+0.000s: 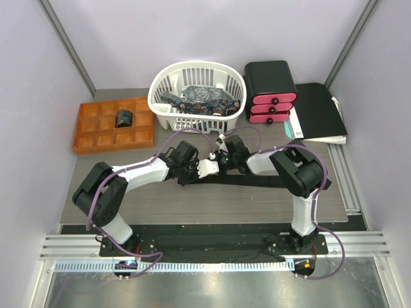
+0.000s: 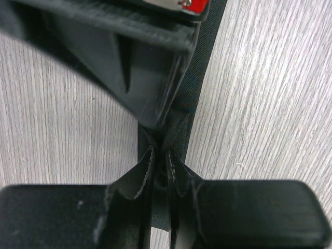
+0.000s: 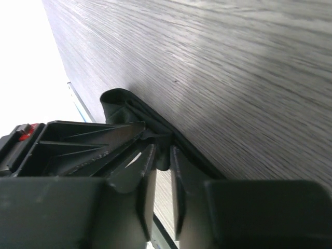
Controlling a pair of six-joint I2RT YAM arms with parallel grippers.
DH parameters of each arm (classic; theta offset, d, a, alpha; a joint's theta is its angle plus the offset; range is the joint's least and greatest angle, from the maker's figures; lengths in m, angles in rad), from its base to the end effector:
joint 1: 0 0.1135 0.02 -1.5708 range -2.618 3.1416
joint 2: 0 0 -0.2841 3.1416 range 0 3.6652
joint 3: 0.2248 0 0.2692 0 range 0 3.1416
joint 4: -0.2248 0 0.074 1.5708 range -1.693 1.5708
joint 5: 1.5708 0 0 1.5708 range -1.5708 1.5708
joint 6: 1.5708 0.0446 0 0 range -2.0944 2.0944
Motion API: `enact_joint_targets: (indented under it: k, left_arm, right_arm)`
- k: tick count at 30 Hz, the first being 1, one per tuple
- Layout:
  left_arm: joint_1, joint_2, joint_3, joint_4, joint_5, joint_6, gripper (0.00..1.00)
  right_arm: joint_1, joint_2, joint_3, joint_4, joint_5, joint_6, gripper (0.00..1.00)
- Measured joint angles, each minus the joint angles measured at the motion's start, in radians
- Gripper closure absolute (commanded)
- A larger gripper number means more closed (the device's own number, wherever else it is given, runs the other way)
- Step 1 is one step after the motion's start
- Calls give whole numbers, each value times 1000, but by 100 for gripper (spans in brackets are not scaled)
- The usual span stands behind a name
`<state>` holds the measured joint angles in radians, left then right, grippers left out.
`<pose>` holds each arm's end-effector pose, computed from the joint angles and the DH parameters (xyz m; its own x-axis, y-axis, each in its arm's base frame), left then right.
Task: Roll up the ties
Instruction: Roll the tie at the center of the board.
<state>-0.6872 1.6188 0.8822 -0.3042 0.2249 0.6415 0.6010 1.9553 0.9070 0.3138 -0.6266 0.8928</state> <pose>0.2470 -0.2156 0.1641 -0.1122 0.8467 -0.5202 0.9644 0.2189 0.1483 0.3079 0.2428 0.1056 -0.9830 0.0910 -0.1594 -0.0819 0.5599 0.8245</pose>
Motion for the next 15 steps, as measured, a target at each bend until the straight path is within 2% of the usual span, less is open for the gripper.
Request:
enact_joint_targets:
  k: [4,12,15]
  left_arm:
    - [0,1,0,-1,0,5,87]
    - [0,3,0,-1,1,14,85]
    - [0,4,0,-2,4,17,75]
  right_arm:
    - [0,0,6,4,-8,0,71]
    - [0,2,6,-7,-7,-14,91]
    - [0,8,6,-9,-7,-26,99]
